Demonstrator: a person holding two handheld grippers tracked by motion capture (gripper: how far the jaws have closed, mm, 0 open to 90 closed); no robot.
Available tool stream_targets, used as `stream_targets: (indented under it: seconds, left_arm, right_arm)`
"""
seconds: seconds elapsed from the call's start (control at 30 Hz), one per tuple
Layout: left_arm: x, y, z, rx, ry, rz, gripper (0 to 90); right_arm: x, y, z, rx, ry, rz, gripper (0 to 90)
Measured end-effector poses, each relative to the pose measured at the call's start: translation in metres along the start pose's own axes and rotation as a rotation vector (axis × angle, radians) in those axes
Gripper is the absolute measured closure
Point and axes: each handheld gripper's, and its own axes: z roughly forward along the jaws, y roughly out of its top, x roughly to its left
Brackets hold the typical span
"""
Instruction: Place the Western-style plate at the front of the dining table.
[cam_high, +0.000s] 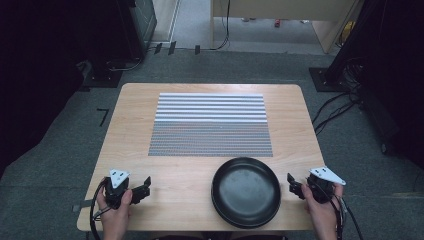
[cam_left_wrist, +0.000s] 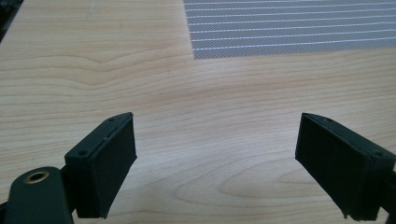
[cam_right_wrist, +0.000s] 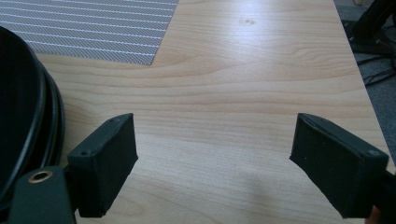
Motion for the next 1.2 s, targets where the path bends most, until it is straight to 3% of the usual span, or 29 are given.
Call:
stream_targets:
  seconds: [0.7,1.0,1.2]
  left_arm:
    - [-0.022,0.003,0.001,-0.005,-0.063,0.003,12.1]
    - [-0.044,0.008,0.006,-0.006,-0.102,0.03,12.1]
    - [-0.051,0.01,0.008,-0.006,-0.117,0.035,12.2]
  right_arm:
    - [0.013,0.003,-0.007,-0.023,0.032,-0.005,13.8]
    - [0.018,0.004,-0.009,-0.03,0.051,-0.002,13.8]
    - [0.019,0.004,-0.01,-0.035,0.058,0.0,13.8]
